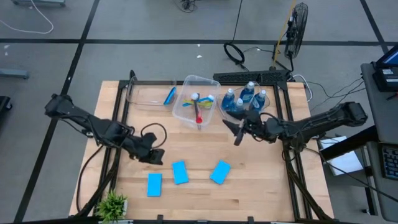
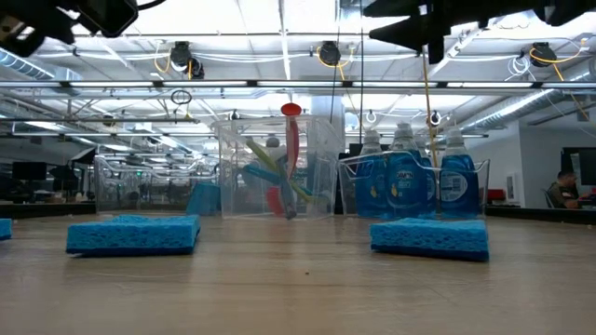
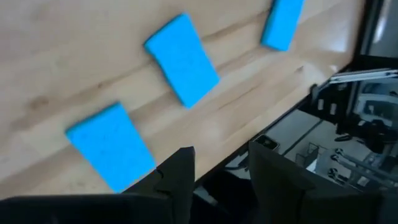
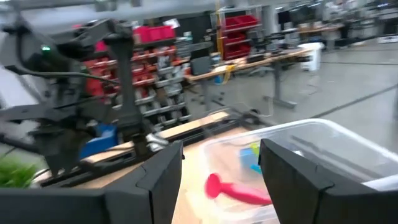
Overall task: Pick & Place Kitchen Sink Supplies
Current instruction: Put the blue sponge into the left transparent bin
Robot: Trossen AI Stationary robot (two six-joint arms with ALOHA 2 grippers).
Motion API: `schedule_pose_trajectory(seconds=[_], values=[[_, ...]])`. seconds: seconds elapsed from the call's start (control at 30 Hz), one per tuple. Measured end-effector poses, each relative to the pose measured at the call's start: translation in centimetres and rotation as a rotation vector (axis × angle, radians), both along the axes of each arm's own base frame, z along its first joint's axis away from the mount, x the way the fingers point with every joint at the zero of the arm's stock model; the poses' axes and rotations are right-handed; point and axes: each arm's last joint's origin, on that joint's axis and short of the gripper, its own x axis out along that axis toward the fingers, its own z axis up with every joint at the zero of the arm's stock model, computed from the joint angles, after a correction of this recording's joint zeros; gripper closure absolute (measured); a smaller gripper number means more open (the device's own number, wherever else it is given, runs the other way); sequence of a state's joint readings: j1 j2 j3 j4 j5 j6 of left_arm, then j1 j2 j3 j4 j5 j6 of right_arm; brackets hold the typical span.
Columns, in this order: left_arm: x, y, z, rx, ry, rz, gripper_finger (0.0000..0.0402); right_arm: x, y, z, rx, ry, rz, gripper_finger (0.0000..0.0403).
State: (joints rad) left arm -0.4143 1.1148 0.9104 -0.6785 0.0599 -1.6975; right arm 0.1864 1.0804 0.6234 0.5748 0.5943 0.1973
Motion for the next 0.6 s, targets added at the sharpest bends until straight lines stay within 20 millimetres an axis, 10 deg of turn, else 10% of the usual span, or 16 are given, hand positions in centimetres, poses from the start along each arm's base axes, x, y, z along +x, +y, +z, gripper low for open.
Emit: schedule_pose_trajectory(seconds=[0.6], values=[[0.0, -5.1, -3.4, -0.041, 0.223, 0.043, 0.025, -4.7, 0.2, -2.7, 0.011, -0.033, 0.392, 0.0206]])
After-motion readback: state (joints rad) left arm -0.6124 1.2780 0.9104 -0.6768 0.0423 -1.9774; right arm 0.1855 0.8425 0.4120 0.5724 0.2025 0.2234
